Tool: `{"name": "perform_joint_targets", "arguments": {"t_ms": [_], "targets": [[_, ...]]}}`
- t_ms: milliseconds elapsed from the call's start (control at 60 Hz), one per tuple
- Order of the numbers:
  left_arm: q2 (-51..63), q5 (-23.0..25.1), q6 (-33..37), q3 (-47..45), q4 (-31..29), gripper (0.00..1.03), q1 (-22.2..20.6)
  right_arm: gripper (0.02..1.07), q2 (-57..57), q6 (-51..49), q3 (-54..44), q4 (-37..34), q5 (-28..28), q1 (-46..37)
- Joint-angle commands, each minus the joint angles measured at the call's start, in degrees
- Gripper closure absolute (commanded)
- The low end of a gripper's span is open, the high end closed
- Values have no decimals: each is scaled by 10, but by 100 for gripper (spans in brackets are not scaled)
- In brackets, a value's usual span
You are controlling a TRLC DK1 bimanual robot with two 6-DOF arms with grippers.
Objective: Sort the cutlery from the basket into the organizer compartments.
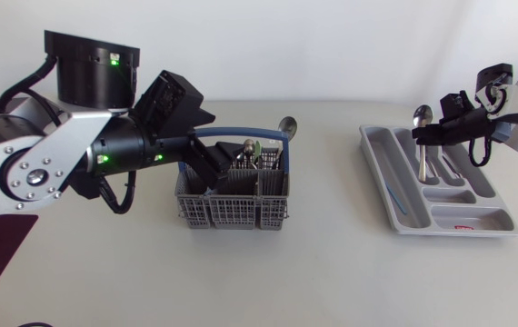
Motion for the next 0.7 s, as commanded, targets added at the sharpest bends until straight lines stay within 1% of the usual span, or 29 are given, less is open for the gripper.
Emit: {"name": "perform_joint_targets", "arguments": {"t_ms": [0, 167, 300, 350, 550, 683], "targets": [[-10, -2, 14, -16, 1, 11, -4, 101, 27, -6, 23, -6, 6, 7], [-11, -2, 15, -19, 1, 11, -5, 101, 57, -3, 51, -16, 10, 8], [-11, -2, 15, -20, 1, 11, -8, 101, 91, 3, 85, -37, 16, 8], [-11, -2, 15, -20, 1, 11, -8, 101, 104, 4, 93, -37, 28, 8], [-13, -2, 16, -22, 1, 11, -8, 100, 130, 16, 110, -38, 37, 8], [-17, -3, 16, -21, 0, 11, -12, 100, 145, 23, 128, -53, 45, 10]]}}
